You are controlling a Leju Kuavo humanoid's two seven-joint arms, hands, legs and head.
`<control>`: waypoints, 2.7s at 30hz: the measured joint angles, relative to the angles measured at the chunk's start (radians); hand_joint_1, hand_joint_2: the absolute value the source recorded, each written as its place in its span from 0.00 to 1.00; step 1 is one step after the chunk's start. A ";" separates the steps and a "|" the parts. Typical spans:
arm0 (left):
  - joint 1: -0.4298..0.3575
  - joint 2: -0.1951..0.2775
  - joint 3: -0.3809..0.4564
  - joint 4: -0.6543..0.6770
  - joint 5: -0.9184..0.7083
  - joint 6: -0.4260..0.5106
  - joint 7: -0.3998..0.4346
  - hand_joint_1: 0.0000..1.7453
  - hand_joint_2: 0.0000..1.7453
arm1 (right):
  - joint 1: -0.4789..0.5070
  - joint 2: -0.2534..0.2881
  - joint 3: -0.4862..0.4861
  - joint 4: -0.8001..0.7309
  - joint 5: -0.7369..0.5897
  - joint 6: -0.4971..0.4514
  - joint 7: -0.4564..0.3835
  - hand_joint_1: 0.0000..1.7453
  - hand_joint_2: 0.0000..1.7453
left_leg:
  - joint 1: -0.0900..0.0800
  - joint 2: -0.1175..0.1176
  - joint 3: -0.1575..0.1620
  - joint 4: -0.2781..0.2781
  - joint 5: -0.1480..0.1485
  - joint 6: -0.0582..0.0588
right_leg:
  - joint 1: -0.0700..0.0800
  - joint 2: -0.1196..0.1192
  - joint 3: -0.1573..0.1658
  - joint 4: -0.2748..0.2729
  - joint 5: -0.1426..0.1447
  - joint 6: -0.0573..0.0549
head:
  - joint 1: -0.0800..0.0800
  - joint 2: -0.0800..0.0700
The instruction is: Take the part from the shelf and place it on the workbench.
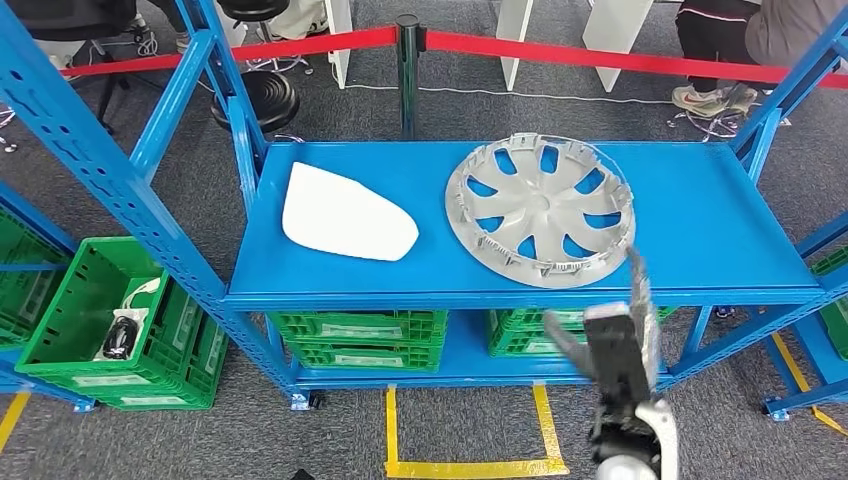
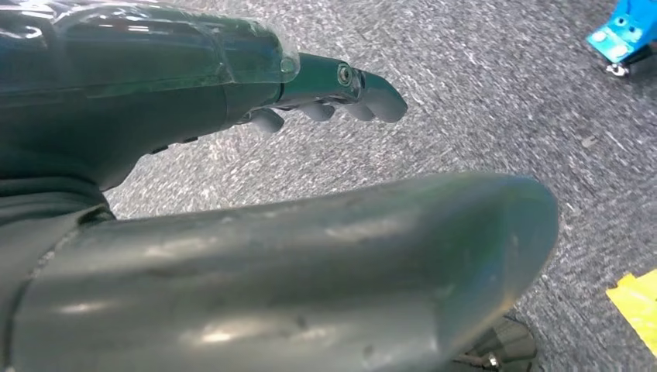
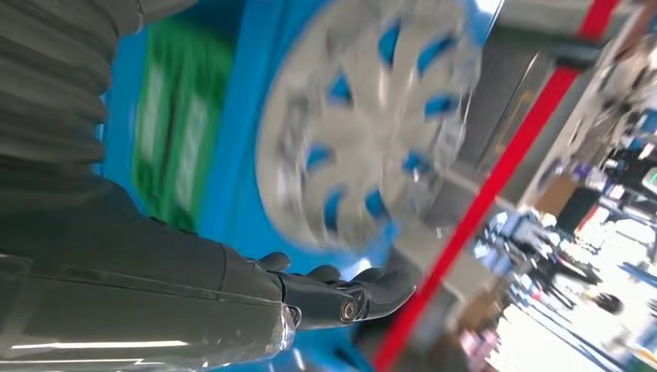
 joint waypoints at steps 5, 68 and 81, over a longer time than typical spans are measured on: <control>-0.002 0.000 0.000 0.000 -0.018 -0.020 0.009 0.00 0.00 | -0.104 -0.112 -0.018 0.026 0.204 0.138 0.087 0.00 1.00 | 0.000 -0.001 0.000 0.000 0.001 0.001 | 0.000 0.000 0.000 0.000 0.001 0.002 | 0.000 0.000; -0.097 0.051 0.009 -0.005 -0.060 -0.088 -0.001 0.00 0.00 | -0.669 -0.126 0.210 0.574 0.150 0.413 0.032 0.00 1.00 | 0.000 0.035 0.000 -0.002 0.001 0.001 | 0.003 0.021 -0.004 0.006 0.007 0.002 | 0.001 0.000; -0.103 0.106 -0.027 -0.012 -0.037 -0.099 0.005 0.00 0.00 | -0.644 -0.030 0.296 0.826 0.069 0.372 -0.099 0.00 1.00 | 0.000 0.006 -0.002 -0.002 0.002 0.001 | 0.002 0.003 -0.001 0.004 0.004 0.000 | 0.001 0.000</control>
